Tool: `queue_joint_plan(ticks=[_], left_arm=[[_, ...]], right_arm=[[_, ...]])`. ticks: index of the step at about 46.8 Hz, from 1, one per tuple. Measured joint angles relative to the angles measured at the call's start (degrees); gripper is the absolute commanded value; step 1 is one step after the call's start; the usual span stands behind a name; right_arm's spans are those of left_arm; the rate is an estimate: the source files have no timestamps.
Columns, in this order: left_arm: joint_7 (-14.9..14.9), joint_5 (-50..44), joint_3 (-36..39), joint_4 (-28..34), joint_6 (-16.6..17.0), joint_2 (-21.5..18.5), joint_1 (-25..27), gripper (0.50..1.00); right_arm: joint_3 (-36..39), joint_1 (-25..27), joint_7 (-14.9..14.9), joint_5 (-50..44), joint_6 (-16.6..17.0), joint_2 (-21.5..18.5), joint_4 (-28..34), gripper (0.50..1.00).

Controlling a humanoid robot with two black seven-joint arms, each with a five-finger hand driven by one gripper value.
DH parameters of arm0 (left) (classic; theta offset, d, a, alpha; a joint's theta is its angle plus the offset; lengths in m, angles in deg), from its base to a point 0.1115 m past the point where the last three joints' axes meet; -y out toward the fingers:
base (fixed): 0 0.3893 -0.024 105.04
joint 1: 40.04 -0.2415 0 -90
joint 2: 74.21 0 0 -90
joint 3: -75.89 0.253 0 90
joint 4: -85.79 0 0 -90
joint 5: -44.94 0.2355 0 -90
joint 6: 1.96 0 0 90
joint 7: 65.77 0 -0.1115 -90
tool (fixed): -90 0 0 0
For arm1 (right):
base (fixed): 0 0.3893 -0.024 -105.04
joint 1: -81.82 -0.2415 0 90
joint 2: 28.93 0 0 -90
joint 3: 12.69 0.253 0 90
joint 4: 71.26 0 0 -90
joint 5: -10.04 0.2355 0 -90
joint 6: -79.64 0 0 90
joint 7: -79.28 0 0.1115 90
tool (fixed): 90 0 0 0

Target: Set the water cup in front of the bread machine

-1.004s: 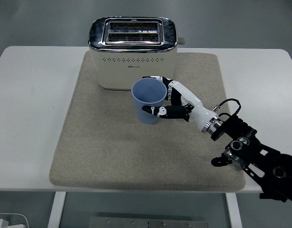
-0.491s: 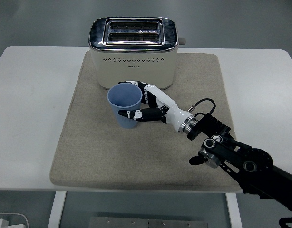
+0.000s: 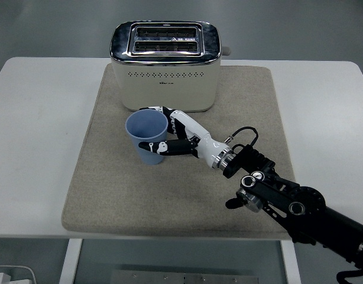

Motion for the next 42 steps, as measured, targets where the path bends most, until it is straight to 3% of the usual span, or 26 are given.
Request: queue_joint_plan(ticks=[5, 11, 15, 21, 42], left_arm=[[0.0, 0.0, 0.0, 0.01, 0.0, 0.0, -0.01, 1.0], [0.0, 0.0, 0.0, 0.04, 0.0, 0.0, 0.0, 1.0], [0.0, 0.0, 0.0, 0.02, 0.0, 0.0, 0.0, 1.0], [0.0, 0.0, 0.0, 0.02, 0.0, 0.0, 0.0, 1.0], [0.0, 0.0, 0.0, 0.03, 0.0, 0.0, 0.0, 1.0]], right_arm=[[0.0, 0.1, -0.04, 0.0, -0.09, 0.0, 0.05, 0.699], [0.15, 0.23, -0.04, 0.0, -0.14, -0.01, 0.06, 0.756], [0.24, 0.37, -0.04, 0.0, -0.22, -0.01, 0.06, 0.846], [0.27, 0.46, -0.25, 0.16, -0.93, -0.01, 0.07, 0.897], [0.99, 0.64, -0.29, 0.65, -1.15, -0.01, -0.43, 0.917]])
